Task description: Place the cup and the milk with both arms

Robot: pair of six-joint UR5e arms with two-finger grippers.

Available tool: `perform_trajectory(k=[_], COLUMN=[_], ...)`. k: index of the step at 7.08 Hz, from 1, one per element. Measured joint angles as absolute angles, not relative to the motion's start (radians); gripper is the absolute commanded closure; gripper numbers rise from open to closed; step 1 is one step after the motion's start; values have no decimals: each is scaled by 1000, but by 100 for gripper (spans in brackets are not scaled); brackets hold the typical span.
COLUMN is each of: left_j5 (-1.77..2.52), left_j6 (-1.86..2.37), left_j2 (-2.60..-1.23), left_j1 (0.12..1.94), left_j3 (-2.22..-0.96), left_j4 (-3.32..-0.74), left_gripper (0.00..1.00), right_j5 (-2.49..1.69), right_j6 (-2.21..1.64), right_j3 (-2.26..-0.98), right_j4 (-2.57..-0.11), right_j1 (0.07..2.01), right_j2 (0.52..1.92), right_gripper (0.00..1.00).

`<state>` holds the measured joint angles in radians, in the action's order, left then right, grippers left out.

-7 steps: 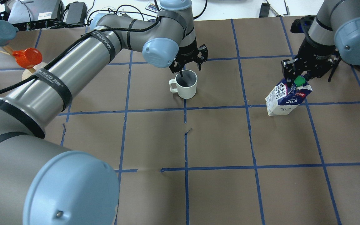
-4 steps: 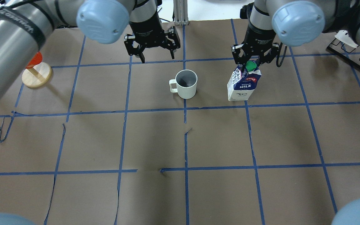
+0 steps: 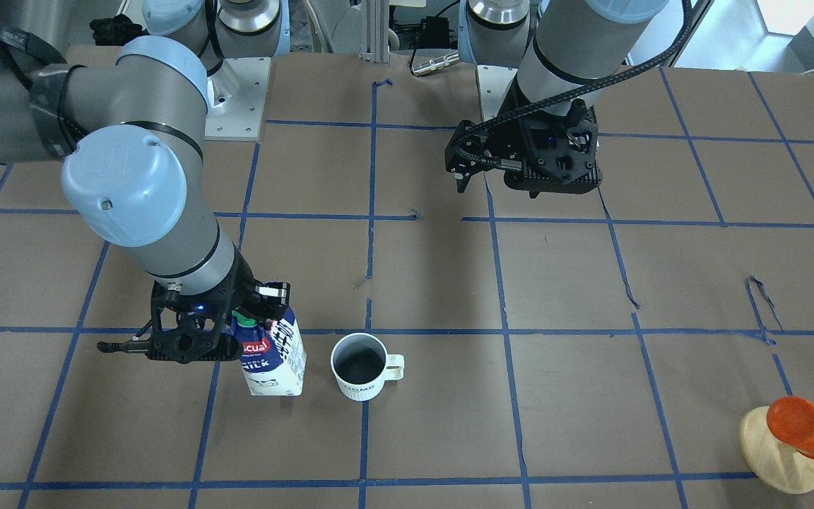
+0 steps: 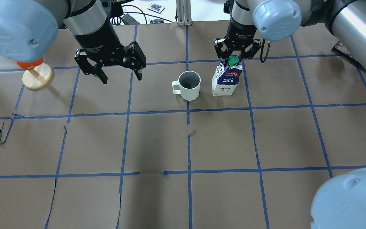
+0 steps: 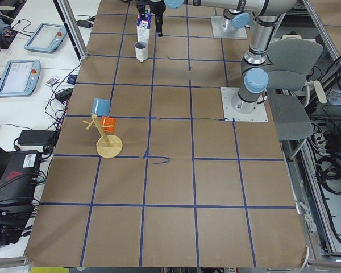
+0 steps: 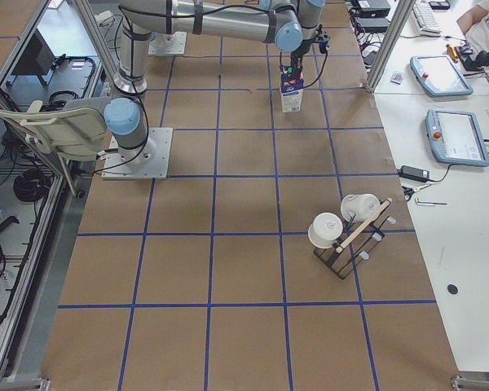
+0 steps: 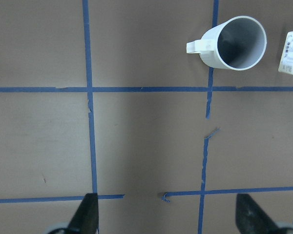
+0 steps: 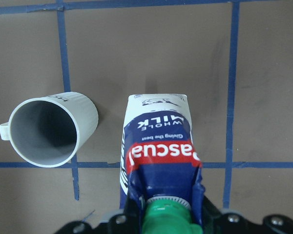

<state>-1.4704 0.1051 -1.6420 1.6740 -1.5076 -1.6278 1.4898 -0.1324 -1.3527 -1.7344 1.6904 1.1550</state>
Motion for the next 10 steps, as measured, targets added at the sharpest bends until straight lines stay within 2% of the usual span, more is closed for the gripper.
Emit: perform_trajectory(k=[3, 10], left_j5=[-1476, -1534], left_j6=[54, 20], left_j2=[-1587, -1608], left_j1=[1647, 1612], left_j3=[-1556, -1508], left_j4=[-1593, -1595], left_gripper=[0, 0], right_j5=[1490, 1483], right_j6=[-150, -185], right_j3=[-1295, -1273], right_j4=[-1739, -1740], right_j1=[1702, 1710], right_j2=[1094, 1068], right_gripper=[76, 71])
